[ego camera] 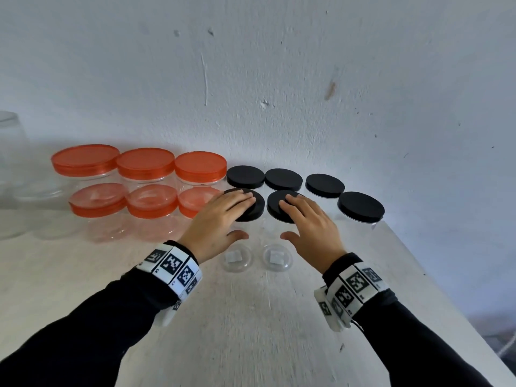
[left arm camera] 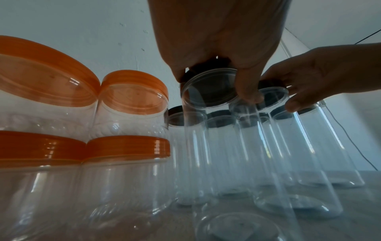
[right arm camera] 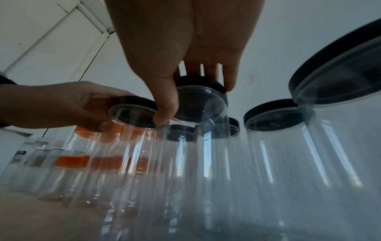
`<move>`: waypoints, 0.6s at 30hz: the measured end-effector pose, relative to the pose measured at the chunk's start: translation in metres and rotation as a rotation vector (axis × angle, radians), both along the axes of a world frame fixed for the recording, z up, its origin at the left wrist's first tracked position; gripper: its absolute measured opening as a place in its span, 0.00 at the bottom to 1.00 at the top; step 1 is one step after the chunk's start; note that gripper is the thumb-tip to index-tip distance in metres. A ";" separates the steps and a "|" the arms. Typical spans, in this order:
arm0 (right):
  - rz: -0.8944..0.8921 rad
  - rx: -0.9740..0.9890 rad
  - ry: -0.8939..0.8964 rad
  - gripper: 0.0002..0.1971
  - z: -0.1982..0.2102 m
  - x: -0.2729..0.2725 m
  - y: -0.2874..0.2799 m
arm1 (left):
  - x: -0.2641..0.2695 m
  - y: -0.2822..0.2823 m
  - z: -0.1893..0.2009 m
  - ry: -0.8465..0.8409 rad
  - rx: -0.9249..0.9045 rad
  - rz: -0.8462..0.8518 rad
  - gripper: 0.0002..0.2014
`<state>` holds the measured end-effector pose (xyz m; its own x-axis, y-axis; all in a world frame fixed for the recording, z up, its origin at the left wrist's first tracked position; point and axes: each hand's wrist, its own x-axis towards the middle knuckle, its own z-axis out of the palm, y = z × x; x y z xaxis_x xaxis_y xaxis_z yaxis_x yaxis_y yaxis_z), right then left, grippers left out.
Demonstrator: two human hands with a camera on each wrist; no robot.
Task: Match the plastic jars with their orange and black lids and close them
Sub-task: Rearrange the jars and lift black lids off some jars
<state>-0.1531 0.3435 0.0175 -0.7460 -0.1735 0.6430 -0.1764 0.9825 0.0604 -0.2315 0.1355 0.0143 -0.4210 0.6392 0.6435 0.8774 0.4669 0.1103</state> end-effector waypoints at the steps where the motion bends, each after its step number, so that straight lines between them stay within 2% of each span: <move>1: 0.007 -0.006 -0.001 0.37 0.000 -0.002 0.001 | -0.001 0.001 0.000 0.004 0.004 0.001 0.35; 18: 0.082 0.001 -0.048 0.35 0.003 -0.008 0.014 | -0.010 0.007 -0.002 -0.047 0.034 -0.035 0.34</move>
<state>-0.1607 0.3571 0.0201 -0.7590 -0.2358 0.6069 -0.2589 0.9646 0.0510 -0.2412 0.1424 0.0128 -0.4289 0.6319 0.6456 0.8866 0.4313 0.1669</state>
